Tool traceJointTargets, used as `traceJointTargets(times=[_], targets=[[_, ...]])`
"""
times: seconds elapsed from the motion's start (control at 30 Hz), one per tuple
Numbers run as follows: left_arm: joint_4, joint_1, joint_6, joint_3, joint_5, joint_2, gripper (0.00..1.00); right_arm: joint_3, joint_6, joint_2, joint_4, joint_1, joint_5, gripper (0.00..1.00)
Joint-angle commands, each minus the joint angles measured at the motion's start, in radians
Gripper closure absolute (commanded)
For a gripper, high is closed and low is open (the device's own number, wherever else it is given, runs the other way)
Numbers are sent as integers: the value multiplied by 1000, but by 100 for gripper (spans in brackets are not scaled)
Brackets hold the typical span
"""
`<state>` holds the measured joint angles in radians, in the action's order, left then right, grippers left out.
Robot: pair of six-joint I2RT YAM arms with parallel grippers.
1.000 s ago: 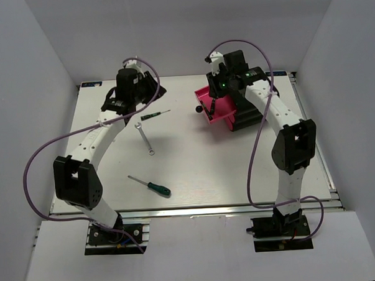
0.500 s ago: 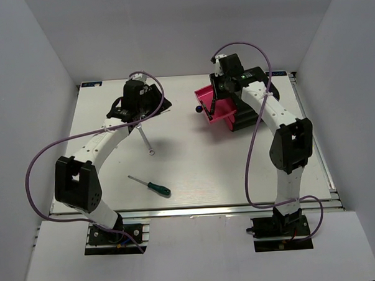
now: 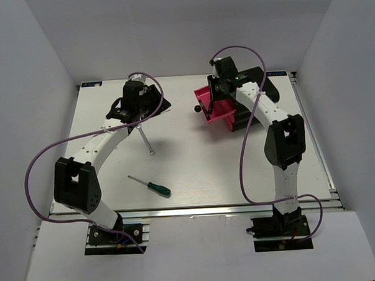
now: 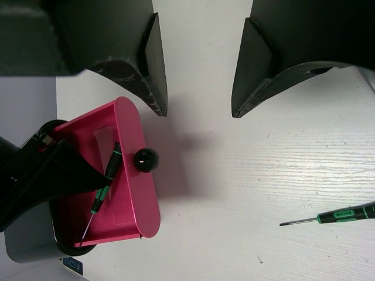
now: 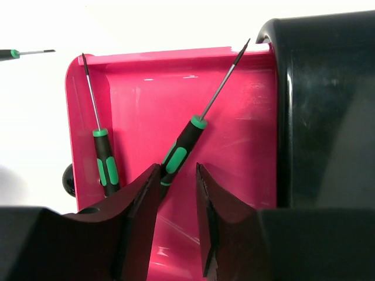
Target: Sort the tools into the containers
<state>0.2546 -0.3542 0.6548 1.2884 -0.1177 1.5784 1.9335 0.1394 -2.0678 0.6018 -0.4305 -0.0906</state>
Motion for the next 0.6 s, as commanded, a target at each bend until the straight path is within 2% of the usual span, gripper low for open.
traceJointTargets(times=[0.0, 0.33, 0.43, 0.57], targets=[[-3, 3, -1, -6, 13, -55, 42, 35, 32, -18, -13, -1, -11, 64], [8, 3, -4, 11, 12, -44, 42, 50, 94, -52, -19, -1, -6, 67], [11, 3, -3, 12, 15, -44, 42, 48, 108, -57, -14, 1, 0, 71], [2, 3, 3, 3, 15, -44, 42, 24, 115, -32, -4, 4, 3, 83]])
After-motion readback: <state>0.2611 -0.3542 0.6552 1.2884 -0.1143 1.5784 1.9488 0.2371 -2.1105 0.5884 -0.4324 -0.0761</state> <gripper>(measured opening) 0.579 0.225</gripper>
